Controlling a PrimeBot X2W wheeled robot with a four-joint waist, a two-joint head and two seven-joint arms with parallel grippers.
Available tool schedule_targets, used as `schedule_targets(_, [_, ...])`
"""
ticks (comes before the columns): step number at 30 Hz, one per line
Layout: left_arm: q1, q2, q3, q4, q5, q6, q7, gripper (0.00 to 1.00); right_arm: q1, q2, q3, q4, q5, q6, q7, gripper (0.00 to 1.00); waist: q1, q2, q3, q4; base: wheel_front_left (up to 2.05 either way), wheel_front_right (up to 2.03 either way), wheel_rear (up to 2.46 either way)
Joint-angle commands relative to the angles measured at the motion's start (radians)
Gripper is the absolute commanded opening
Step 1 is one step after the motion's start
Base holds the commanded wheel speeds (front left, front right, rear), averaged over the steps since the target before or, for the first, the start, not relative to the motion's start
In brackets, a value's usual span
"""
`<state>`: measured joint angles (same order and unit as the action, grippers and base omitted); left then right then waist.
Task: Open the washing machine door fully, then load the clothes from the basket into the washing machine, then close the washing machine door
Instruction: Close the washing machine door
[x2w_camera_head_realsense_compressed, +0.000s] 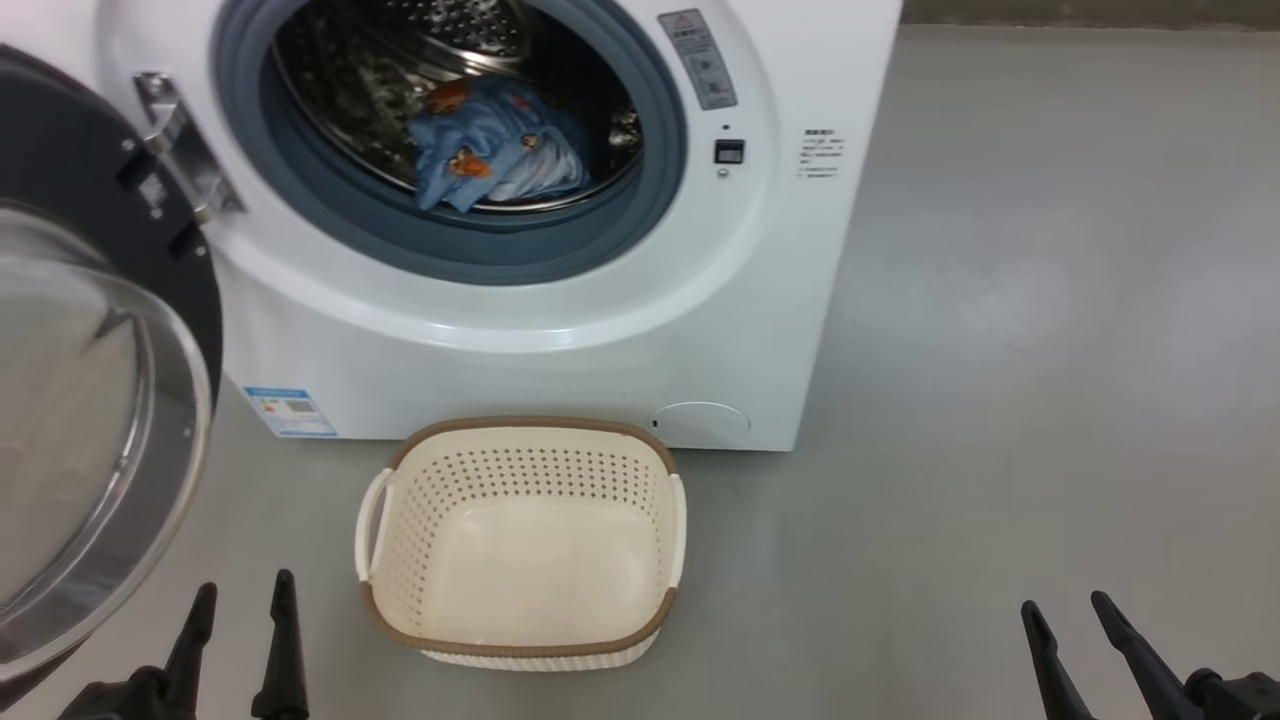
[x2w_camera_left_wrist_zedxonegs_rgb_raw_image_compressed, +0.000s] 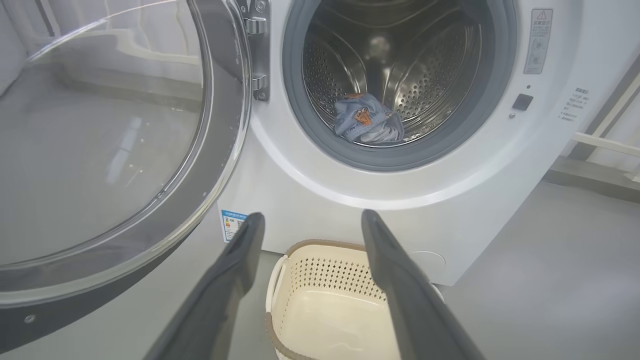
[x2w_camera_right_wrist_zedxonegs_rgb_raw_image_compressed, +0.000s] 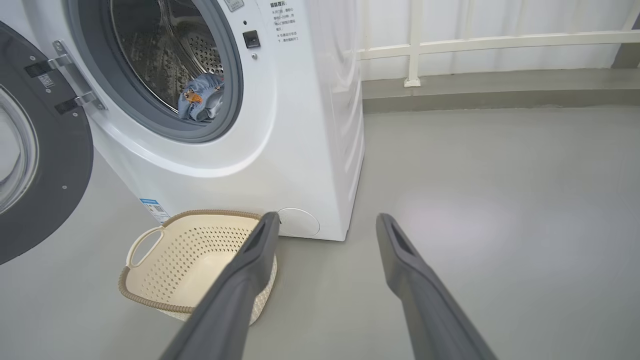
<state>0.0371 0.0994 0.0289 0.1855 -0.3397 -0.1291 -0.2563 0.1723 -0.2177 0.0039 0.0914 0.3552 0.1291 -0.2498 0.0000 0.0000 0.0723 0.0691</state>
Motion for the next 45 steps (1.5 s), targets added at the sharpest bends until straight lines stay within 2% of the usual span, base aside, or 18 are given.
schedule_targets(1, [-0.01,0.01,0.033,-0.02,-0.007,-0.002,-0.006,1.0,-0.007,-0.025,0.03,-0.024,0.008,0.002,-0.012,1.0,0.0,0.0,0.002,0.05,0.0,0.0,0.0])
schedule_targets(11, [-0.01,-0.008,0.053,-0.019,-0.003,-0.002,-0.006,1.0,-0.025,-0.047,0.052,-0.016,0.013,0.002,-0.012,1.0,0.0,0.0,0.013,0.209,0.0,0.0,0.0])
schedule_targets(29, [0.005,-0.038,0.056,-0.008,-0.025,-0.002,-0.006,1.0,-0.044,-0.081,0.105,-0.002,0.019,0.002,-0.012,1.0,0.0,0.0,0.0,0.441,0.0,0.0,0.0])
schedule_targets(45, [0.056,-0.049,0.111,-0.061,-0.056,-0.002,-0.006,1.0,-0.138,-0.134,0.203,0.034,0.042,0.002,-0.012,1.0,0.0,0.0,0.026,0.463,0.0,0.0,0.0])
